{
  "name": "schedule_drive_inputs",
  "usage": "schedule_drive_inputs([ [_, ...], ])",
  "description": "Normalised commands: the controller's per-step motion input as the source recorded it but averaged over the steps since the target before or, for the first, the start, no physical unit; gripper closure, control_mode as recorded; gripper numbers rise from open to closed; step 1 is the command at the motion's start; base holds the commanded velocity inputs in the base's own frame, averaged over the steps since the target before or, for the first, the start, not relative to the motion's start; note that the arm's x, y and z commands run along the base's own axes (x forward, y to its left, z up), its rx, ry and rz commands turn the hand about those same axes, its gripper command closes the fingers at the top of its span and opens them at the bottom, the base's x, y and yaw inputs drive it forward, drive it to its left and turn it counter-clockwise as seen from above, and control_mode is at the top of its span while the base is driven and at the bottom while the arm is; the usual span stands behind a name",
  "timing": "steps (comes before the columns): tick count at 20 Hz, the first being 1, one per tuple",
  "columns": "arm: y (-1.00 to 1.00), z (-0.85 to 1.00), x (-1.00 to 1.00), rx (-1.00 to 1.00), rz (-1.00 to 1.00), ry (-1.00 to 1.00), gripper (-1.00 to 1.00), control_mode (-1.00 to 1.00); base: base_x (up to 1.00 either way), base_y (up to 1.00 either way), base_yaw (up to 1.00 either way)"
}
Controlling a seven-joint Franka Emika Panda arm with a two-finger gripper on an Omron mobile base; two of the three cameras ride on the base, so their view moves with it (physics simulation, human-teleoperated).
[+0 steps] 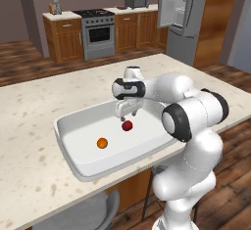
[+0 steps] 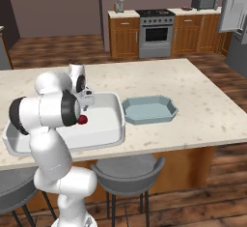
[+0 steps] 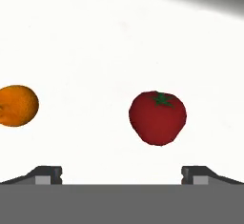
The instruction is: Place the cold items (tomato and tangerine) from the fridge in one tupperware on the dining counter. Place the warm items (hot dog and kebab skewer) in the stove area in another tupperware.
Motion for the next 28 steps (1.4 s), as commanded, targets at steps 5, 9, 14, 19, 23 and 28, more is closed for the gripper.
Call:
schedule_drive_inputs([
  [5,-0.08,0.57,-0.73,-0.10,-0.27,-0.18,-1.00,-1.00,0.00,0.00,0.00],
  [9,-0.20,0.76,-0.68,-0.03,-0.20,-0.03,-1.00,-1.00,0.00,0.00,0.00],
  [14,-0.23,0.92,-0.50,-0.02,-0.15,0.00,-1.00,-1.00,0.00,0.00,0.00],
  [19,-0.24,0.63,-0.83,0.00,-0.19,-0.01,-1.00,-1.00,0.00,0.00,0.00],
  [23,-0.25,0.41,-1.00,0.00,-0.23,-0.10,-1.00,-1.00,0.00,0.00,0.00],
  [28,-0.17,0.36,-1.00,0.00,-0.19,-0.23,-1.00,-1.00,0.00,0.00,0.00],
])
